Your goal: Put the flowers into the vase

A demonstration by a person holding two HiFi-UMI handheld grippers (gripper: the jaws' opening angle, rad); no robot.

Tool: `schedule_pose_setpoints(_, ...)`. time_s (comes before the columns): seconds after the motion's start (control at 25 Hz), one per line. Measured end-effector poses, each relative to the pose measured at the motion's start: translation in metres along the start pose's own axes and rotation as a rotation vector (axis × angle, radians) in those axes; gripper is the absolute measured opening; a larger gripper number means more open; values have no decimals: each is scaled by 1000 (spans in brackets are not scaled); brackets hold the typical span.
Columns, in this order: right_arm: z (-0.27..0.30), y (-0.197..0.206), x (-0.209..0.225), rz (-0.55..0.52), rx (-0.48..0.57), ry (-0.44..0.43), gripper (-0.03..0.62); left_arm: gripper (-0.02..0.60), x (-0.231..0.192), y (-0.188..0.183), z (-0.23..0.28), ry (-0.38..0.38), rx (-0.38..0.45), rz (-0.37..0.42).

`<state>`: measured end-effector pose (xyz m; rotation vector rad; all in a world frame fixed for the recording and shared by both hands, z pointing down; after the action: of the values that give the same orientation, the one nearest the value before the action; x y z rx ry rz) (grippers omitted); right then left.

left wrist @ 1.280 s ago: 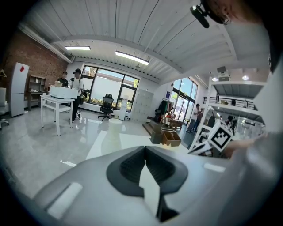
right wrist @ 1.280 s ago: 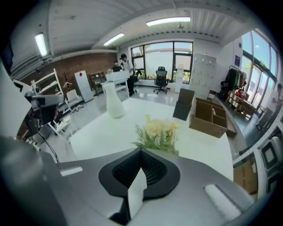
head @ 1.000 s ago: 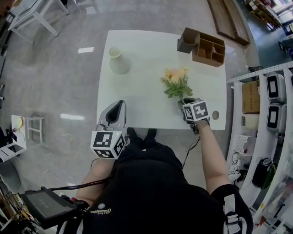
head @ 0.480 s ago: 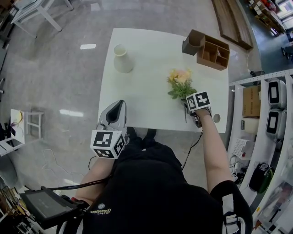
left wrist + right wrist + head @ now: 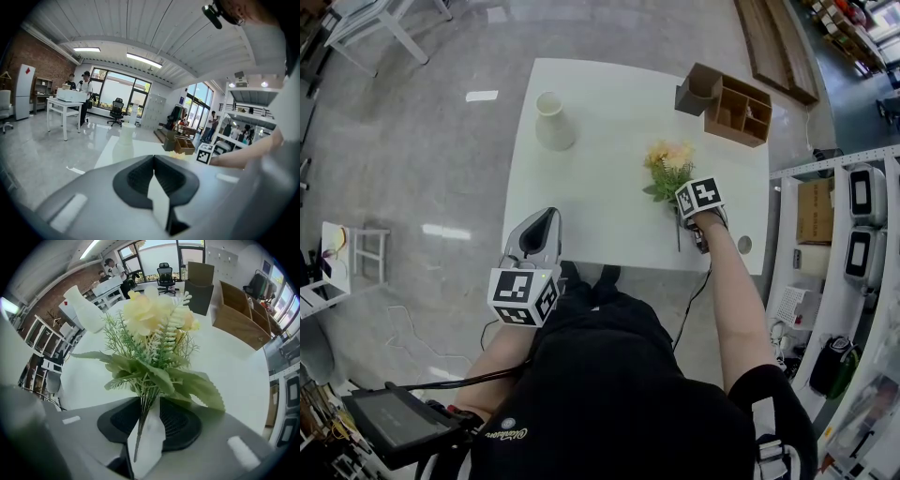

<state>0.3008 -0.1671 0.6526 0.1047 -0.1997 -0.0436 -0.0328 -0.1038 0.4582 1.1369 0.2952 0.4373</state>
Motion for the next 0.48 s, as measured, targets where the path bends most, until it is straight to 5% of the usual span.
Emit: schedule_pose_setpoints(0.48, 8, 0, -4, 70, -48, -66, 44, 7, -3, 0, -4, -16, 5, -6)
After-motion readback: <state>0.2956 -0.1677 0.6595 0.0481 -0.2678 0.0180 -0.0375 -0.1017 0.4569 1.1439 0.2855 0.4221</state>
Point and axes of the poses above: the fingertips, and each gripper's own axes: z forward along the fingers, x to its right, y out of its underside, the point moved 5 cm from there along -z, backward along the fingers, and after that the axes turned 15 degrees about z, right-handed, at the moved point
